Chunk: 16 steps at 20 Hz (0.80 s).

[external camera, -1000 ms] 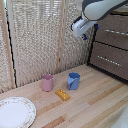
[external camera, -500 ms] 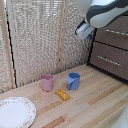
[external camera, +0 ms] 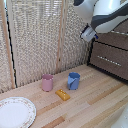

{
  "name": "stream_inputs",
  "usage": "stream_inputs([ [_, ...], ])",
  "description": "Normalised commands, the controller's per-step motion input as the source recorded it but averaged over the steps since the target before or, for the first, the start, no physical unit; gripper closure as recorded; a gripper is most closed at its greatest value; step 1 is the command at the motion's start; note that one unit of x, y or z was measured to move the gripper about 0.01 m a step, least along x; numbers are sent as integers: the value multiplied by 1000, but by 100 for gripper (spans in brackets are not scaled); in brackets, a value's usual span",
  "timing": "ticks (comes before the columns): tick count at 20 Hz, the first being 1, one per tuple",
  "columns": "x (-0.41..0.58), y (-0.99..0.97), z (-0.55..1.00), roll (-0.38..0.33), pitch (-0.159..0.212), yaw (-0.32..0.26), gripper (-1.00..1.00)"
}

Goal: Propose to navigate your clamp on the clench of the first drawer. Use gentle force to register to the cabinet. Send posterior your swing mandate till over it lurks, a cup of pink essence. Fortify your grip after aiming concentric with the pink cup’s periphery. Manoeuvre the pink towards the cabinet's top. Drop your compression till the cup is resting inside.

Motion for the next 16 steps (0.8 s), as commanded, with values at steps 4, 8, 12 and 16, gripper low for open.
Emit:
stream_inputs([
  [4, 0, -231, -23, -375, -3, 59, -100],
  [8, 0, -158, -21, -375, 10, 57, -100],
  [12, 0, -116, -12, -375, 98, 12, -100],
  [16, 0, -118, -46, -375, 185, 0, -100],
])
